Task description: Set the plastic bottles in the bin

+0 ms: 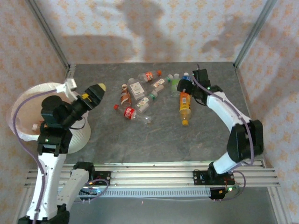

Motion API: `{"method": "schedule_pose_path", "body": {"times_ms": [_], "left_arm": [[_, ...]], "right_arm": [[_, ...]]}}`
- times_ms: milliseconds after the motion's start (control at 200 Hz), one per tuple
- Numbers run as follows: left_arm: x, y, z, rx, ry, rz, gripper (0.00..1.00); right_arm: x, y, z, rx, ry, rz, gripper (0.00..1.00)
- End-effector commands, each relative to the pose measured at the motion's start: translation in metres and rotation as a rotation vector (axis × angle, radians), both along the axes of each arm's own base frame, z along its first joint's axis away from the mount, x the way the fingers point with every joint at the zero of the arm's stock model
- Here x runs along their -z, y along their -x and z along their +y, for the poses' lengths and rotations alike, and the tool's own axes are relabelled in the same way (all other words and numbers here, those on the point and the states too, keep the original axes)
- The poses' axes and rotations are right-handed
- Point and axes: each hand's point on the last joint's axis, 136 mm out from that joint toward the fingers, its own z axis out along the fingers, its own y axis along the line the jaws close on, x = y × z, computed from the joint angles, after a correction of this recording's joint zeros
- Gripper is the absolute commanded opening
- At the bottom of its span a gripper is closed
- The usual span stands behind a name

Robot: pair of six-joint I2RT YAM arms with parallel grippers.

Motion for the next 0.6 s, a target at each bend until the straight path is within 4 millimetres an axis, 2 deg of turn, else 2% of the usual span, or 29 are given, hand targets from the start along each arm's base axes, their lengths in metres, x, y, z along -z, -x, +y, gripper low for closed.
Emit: {"method": "schedule_pose_path", "body": {"times_ms": [0,135,260,405,595], "left_arm": [[-0.006,-0.011,-0.02,0.031,0.007,-0.043,1.0],[0.0,-0.02,-0.039,0.055,-0.053,-0.025,1.0],[-0.003,-0.027,-0.042,0.046,-0.08,-0.028,1.0],[0.001,-0.032,-0.042,0.04,-0.109,-0.01,1.0],[0.01,-0.036,-0.041,0.028,-0.138,0.018,1.0]], "right_arm": [[0.013,-0.018,-0.016,-0.029,0.04,0.101,0.98],[0.041,-0.05,-0.024,-0.066,0.084,0.2,0.92],[0.069,-0.07,-0.016,-0.148,0.093,0.275,0.87],[0.089,-0.083,-0.003,-0.22,0.066,0.326,0.85],[0.11,-0.093,-0.013,-0.165,0.108,0.349,0.81]]}}
